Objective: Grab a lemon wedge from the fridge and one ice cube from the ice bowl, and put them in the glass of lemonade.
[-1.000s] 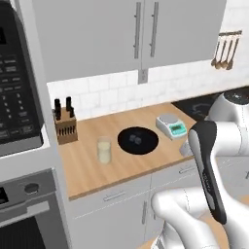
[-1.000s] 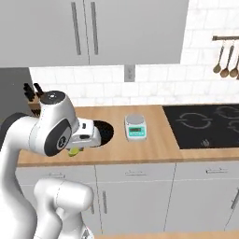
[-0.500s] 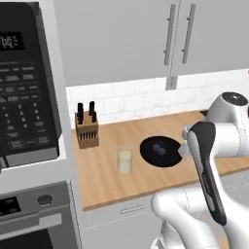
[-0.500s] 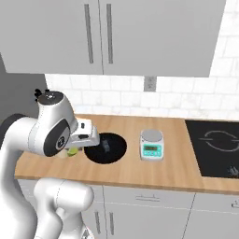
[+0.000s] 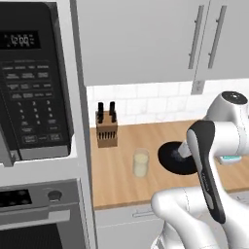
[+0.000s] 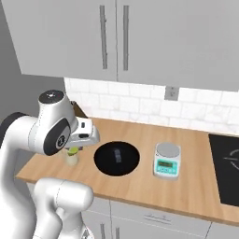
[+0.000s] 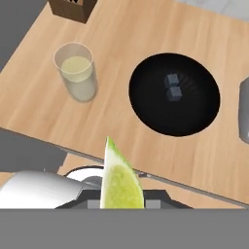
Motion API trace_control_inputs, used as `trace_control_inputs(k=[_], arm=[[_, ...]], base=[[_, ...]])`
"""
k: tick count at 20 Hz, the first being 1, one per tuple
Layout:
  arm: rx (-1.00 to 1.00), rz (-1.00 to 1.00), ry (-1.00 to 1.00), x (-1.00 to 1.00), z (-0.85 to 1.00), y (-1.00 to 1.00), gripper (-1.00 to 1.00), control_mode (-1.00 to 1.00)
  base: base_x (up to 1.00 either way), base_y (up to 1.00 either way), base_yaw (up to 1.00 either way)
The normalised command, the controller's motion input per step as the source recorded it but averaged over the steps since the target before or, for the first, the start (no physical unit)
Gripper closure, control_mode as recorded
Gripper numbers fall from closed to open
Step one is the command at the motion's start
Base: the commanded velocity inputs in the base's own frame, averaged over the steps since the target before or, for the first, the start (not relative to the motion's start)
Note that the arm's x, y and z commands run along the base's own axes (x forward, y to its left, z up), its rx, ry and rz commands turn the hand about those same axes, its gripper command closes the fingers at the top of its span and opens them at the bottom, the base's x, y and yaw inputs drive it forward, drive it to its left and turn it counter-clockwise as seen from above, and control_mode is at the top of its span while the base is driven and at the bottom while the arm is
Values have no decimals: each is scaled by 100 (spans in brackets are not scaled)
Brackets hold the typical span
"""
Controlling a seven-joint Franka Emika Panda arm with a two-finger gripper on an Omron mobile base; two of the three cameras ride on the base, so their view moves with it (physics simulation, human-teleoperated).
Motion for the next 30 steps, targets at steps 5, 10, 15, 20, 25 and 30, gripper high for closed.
trace_control_inputs(k=[5, 10, 15, 20, 25, 30], arm=[[0, 0, 0, 0, 0, 0, 100, 100], [0, 0, 0, 0, 0, 0, 100, 100], [0, 0, 0, 0, 0, 0, 100, 100], [0, 0, 0, 0, 0, 0, 100, 100], [10, 25, -15, 39, -8, 21, 100, -100], [3, 28, -4, 70, -3, 54, 100, -100]], base=[[28, -5, 16], [32, 0, 19], [5, 0, 7], [0, 0, 0], [4, 0, 2], [0, 0, 0]])
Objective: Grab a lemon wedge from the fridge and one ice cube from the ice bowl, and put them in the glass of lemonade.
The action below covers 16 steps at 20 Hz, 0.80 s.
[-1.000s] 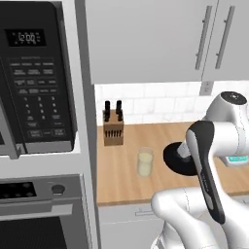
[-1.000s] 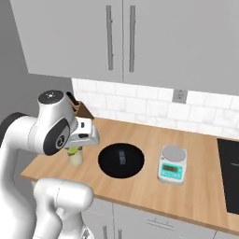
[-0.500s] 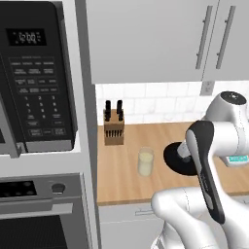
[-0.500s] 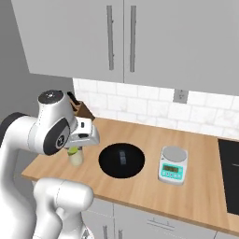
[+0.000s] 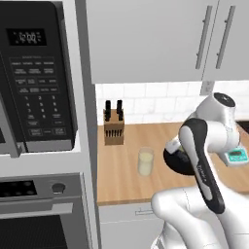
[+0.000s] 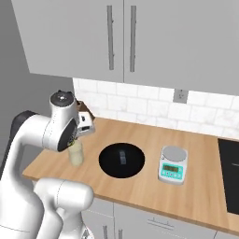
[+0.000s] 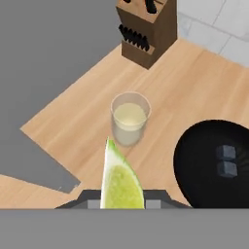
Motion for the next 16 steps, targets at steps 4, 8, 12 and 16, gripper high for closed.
trace_control_inputs(k=[4, 8, 12, 16], arm=[[-6, 1, 8, 49, -6, 19, 100, -100], [-1, 1, 3, 51, -33, 4, 100, -100], [-4, 1, 0, 37, -53, 23, 100, -100], [-8, 0, 1, 14, -41, 33, 100, -100]], base=[[0, 0, 0], [0, 0, 0], [0, 0, 0], [0, 0, 0]])
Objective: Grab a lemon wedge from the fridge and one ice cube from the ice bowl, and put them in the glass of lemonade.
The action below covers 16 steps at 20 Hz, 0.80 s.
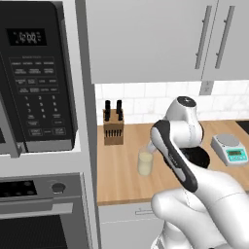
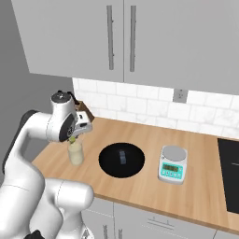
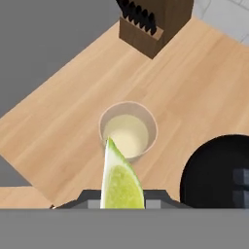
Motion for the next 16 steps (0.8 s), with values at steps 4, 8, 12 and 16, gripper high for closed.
trace_control_inputs(k=[4, 8, 12, 16], arm=[[-5, 0, 0, 11, -8, 32, 100, -100], [-1, 0, 0, 27, 0, 11, 100, -100], [0, 0, 0, 25, 0, 1, 100, -100], [0, 0, 1, 21, 0, 0, 100, -100]], base=[[0, 0, 0], [0, 0, 0], [0, 0, 0], [0, 0, 0]])
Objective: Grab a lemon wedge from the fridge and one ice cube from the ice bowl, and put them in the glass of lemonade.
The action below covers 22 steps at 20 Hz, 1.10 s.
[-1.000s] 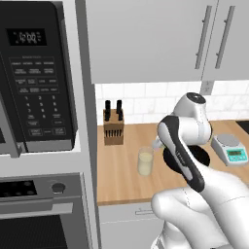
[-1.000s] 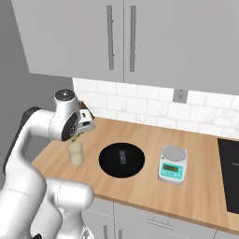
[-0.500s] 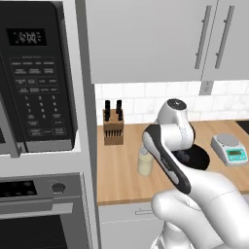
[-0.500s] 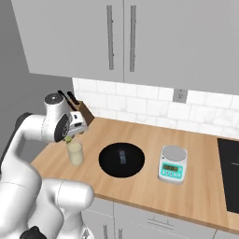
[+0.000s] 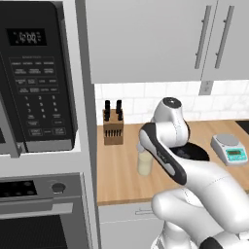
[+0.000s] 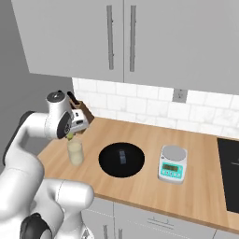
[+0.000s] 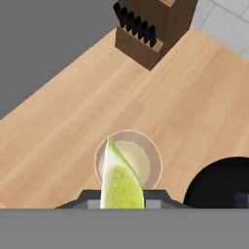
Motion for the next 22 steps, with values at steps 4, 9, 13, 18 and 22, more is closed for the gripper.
trace_control_inputs(k=[4, 9, 13, 18, 22], arm=[[0, 0, 3, 9, 0, -2, 100, -100], [0, 0, 1, 9, -6, -7, 100, -100], [0, 0, 0, 3, -11, 0, 100, -100], [0, 0, 0, 0, -2, -7, 100, -100], [0, 0, 0, 1, 0, 5, 100, -100]], base=[[0, 0, 0], [0, 0, 0], [0, 0, 0], [0, 0, 0], [0, 0, 0]])
